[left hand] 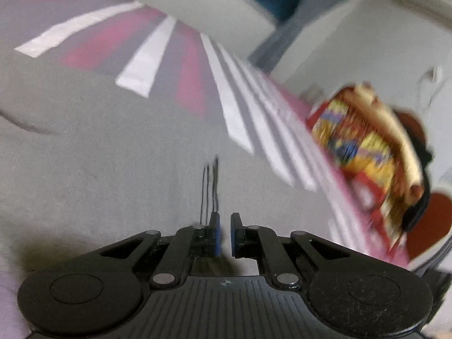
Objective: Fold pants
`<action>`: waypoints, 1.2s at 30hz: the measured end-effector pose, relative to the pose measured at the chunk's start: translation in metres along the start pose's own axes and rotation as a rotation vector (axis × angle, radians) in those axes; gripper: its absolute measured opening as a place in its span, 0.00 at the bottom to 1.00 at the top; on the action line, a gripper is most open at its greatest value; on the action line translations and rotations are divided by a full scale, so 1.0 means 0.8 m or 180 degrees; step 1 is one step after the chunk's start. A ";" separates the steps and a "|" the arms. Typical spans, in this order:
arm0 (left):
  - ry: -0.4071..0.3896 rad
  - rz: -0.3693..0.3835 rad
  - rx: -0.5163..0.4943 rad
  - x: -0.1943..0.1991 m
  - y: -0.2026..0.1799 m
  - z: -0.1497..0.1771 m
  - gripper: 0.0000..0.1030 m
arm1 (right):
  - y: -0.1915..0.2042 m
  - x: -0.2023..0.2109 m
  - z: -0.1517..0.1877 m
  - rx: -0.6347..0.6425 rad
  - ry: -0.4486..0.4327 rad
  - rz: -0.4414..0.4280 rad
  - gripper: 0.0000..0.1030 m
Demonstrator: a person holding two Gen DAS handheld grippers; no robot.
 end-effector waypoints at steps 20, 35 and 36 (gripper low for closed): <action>-0.0046 -0.0032 0.0088 -0.001 0.001 0.007 0.05 | 0.044 -0.013 0.002 0.0627 0.0132 -0.0142 0.46; -0.0138 0.0019 0.0230 -0.046 -0.003 -0.060 0.05 | 0.012 -0.033 -0.060 0.0333 -0.0207 0.0081 0.46; -0.0087 -0.0003 0.0219 -0.059 -0.006 -0.066 0.05 | 0.008 -0.042 -0.067 0.0275 -0.0202 0.0097 0.46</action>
Point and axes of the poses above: each gripper's, at about its wrist camera, not at the fingertips, and x roughly against the way its jaws point, y to its left, z to its underside, the point moved 1 cm from there along -x, roughly the way its jaws point, and after that the axes turned 7 degrees about y, right-handed, at the moved point
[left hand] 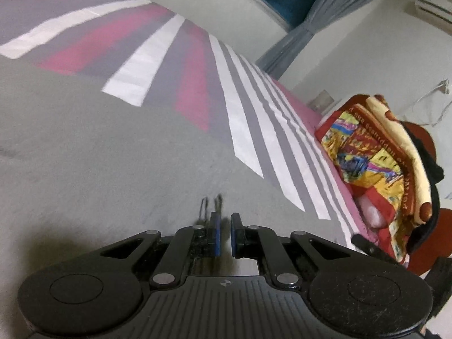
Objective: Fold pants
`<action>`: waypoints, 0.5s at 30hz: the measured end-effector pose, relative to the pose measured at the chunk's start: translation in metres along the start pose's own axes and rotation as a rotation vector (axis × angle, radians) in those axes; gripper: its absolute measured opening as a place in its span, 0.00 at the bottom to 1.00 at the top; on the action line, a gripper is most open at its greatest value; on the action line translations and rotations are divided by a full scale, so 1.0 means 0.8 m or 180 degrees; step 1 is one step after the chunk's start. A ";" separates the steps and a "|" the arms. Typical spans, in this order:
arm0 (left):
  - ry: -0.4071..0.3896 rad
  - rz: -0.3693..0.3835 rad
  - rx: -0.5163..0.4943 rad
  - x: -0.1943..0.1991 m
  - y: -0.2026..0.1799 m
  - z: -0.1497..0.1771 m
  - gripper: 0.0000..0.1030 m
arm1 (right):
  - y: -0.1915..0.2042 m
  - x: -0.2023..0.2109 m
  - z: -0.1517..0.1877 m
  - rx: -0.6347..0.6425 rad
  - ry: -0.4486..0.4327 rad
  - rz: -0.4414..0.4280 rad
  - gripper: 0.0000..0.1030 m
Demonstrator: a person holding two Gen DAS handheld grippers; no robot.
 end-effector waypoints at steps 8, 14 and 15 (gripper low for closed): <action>-0.0088 -0.0177 -0.0053 -0.004 0.000 0.002 0.06 | -0.015 -0.083 0.004 -0.0092 0.0708 0.0233 0.50; -0.0179 0.0024 -0.0062 0.019 -0.011 0.021 0.06 | 0.016 -0.025 0.010 0.0086 0.0184 -0.0081 0.50; -0.0098 0.0073 0.0099 0.016 -0.001 0.023 0.06 | 0.020 -0.029 0.017 0.0151 0.0276 -0.0098 0.50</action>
Point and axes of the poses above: each gripper's, at about its wrist camera, not at the fingertips, and x roughly against the way its jaws point, y to its left, z to its underside, the point moved 1 cm from there along -x, roughly the way its jaws point, and after that the axes turned 7 degrees about y, right-handed, at the moved point
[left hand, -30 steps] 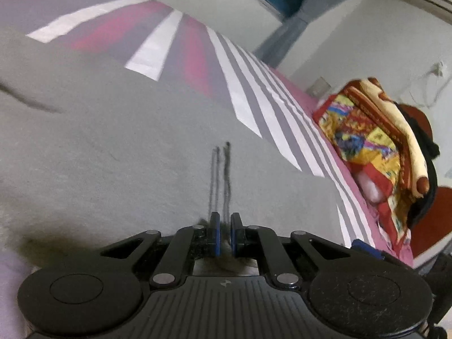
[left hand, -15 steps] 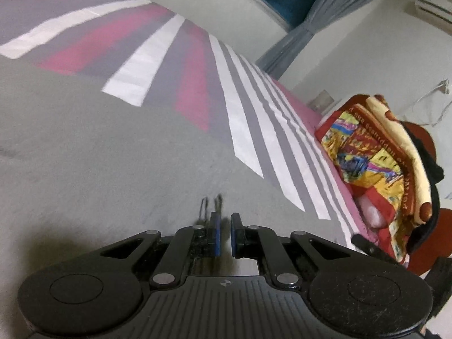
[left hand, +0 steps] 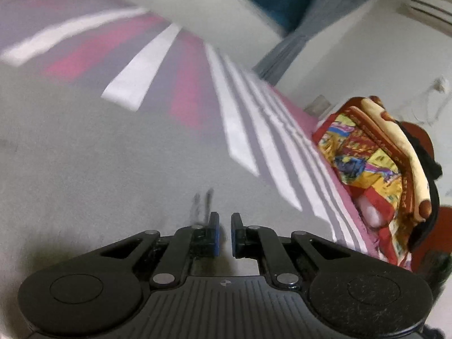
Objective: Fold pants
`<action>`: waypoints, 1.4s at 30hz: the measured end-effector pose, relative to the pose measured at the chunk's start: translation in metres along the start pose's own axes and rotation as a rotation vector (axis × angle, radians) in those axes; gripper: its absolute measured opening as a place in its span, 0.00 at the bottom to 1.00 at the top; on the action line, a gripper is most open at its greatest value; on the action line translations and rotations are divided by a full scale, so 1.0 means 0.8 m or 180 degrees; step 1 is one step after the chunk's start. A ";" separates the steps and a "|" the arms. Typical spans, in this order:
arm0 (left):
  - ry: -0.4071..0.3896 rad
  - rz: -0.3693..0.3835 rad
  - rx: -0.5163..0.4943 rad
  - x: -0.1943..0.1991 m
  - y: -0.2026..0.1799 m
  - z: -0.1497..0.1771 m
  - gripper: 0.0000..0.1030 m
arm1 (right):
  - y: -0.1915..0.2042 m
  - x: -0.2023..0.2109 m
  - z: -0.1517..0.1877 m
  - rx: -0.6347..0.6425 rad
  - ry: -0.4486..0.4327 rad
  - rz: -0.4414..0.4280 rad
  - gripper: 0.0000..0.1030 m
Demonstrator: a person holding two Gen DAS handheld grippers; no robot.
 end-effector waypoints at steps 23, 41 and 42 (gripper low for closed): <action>-0.0219 0.0389 0.0516 0.002 0.057 0.024 0.06 | 0.032 -0.024 0.013 0.0266 0.0366 0.0168 0.49; 0.0058 -0.0040 0.0221 -0.010 0.020 0.026 0.06 | 0.025 -0.043 -0.007 0.0307 0.0424 0.0273 0.53; 0.0038 -0.0120 0.0098 -0.003 0.023 0.030 0.06 | 0.026 -0.029 -0.009 0.0247 0.0319 0.0246 0.53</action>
Point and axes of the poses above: each gripper's, at about its wrist camera, not at the fingertips, and x roughly against the way its jaws point, y to its left, z to its underside, the point moved 1 cm from there along -x, roughly the way its jaws point, and after that the axes turned 7 degrees about y, right-handed, at the moved point
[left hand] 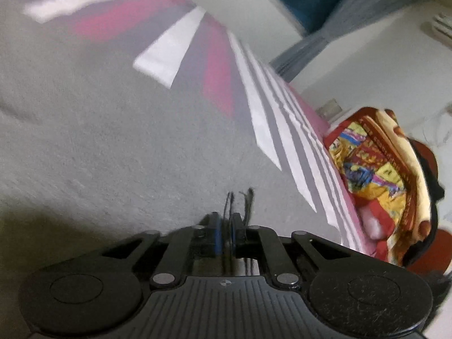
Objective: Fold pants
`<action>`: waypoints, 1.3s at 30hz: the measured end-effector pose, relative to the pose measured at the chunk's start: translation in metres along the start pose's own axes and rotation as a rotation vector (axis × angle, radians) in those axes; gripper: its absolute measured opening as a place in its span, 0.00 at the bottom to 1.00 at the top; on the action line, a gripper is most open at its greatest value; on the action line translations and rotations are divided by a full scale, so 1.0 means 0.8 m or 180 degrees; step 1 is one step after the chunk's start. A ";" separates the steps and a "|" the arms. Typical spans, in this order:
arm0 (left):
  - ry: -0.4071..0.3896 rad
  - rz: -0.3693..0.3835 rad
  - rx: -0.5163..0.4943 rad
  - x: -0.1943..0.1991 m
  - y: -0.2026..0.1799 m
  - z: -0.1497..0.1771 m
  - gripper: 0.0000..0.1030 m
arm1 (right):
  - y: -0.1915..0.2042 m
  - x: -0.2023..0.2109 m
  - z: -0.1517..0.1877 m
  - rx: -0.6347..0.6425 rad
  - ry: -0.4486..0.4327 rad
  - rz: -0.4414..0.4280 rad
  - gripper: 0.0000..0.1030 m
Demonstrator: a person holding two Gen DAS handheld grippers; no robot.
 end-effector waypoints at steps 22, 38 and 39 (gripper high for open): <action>-0.1143 -0.0159 0.1093 0.229 0.232 0.053 0.07 | -0.052 0.073 0.044 -0.0324 -0.0472 -0.0004 0.67; -0.2000 0.1465 0.1256 0.211 0.312 -0.008 0.00 | -0.108 0.088 0.093 -0.1061 -0.0264 0.0241 0.70; -0.2257 0.1503 0.1283 0.231 0.317 0.000 0.00 | -0.108 0.089 0.093 -0.1078 -0.0269 0.0249 0.70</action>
Point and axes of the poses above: each gripper's, at about its wrist camera, not at the fingertips, and x roughly against the way its jaws point, y to its left, z to its underside, the point moved 1 cm from there along -x, roughly the way its jaws point, and after that the axes turned 7 degrees about y, right-handed, at the moved point
